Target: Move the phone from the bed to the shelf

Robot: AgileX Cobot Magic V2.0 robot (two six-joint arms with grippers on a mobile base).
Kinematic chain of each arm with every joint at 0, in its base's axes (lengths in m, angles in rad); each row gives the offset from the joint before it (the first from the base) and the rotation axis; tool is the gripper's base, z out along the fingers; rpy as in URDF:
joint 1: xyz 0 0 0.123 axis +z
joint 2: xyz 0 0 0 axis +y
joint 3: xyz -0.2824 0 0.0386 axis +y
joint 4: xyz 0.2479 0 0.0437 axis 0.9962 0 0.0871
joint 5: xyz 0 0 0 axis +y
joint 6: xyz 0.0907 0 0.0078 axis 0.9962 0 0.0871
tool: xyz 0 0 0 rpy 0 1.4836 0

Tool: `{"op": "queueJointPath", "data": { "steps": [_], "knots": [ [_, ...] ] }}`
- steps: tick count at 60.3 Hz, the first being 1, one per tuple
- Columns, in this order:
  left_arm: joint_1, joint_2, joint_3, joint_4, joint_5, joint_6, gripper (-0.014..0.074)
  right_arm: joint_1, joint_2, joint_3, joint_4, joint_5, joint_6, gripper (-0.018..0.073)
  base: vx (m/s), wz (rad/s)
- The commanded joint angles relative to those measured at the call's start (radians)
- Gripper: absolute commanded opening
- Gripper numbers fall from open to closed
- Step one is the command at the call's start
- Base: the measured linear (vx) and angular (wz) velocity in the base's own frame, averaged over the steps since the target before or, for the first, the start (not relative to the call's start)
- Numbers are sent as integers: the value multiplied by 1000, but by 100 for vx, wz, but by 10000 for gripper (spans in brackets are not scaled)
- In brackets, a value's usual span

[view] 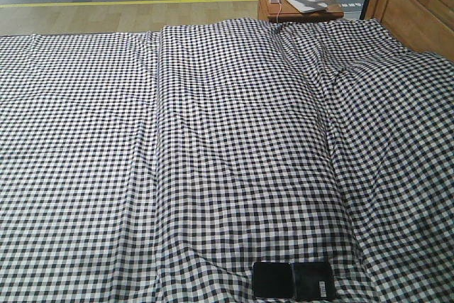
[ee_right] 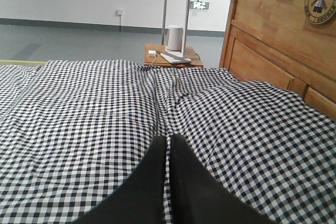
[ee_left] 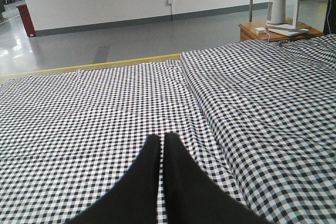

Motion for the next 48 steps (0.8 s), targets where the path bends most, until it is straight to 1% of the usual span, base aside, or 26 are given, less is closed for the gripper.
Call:
{"op": "queueJointPath", "data": {
  "steps": [1,48],
  "knots": [
    [0,-10,-26,-5,-71,-4,1,-7,-11,8,-12,-77,-13,-3,0,0],
    [0,-10,-26,-5,-71,-4,1,-7,-11,8,-12,-77,-13,-3,0,0]
  ]
}}
